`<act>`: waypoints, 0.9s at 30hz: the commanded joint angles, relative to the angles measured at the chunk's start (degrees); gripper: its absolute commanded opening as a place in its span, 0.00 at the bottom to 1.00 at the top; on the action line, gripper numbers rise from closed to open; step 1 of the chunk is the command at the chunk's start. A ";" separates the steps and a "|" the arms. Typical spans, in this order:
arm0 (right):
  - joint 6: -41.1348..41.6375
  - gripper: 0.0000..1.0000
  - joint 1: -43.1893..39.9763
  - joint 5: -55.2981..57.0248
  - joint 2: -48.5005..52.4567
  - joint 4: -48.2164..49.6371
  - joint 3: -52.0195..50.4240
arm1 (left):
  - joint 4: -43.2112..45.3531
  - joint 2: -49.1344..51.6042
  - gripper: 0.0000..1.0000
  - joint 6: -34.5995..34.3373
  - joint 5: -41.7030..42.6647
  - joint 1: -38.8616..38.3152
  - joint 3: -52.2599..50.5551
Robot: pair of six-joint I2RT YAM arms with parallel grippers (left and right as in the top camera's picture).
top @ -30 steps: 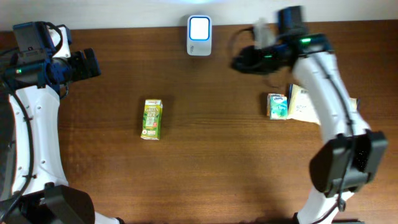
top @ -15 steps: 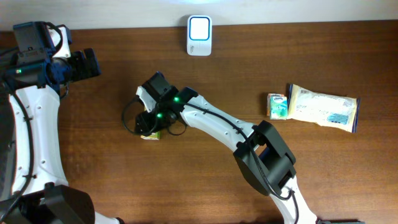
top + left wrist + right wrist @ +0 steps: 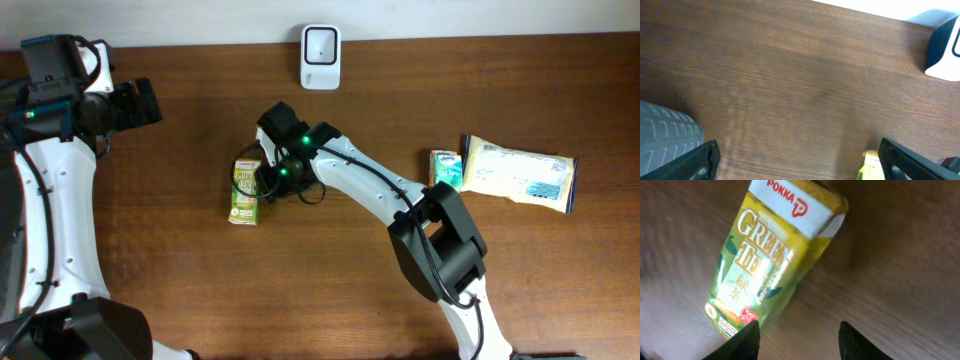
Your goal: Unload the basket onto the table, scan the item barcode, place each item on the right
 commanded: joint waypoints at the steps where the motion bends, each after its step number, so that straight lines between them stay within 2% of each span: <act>1: 3.72 0.50 0.50 -0.24 2.89 2.49 0.96 | -0.11 -0.04 0.99 -0.37 -0.20 0.31 0.90; 7: 5.18 0.46 1.51 0.72 6.93 2.82 0.96 | -0.11 -0.04 0.99 -0.37 -0.20 0.31 0.90; 13: 4.70 0.44 -5.64 6.45 6.82 -10.38 0.98 | -0.11 -0.04 0.99 -0.37 -0.20 0.31 0.90; 18: 4.04 0.43 -10.08 5.01 5.03 -13.53 1.46 | -0.11 -0.04 0.99 -0.37 -0.20 0.31 0.90; 21: 0.55 0.43 -10.91 -3.69 1.64 -13.51 3.63 | -0.11 -0.04 0.99 -0.37 -0.20 0.31 0.90; 23: -0.35 0.44 -10.27 -4.92 0.57 -13.40 5.46 | -0.11 -0.04 0.99 -0.37 -0.20 0.31 0.90; 27: -13.38 0.47 -8.11 -3.19 0.57 -6.67 7.87 | -0.11 -0.04 0.99 -0.37 -0.20 0.31 0.90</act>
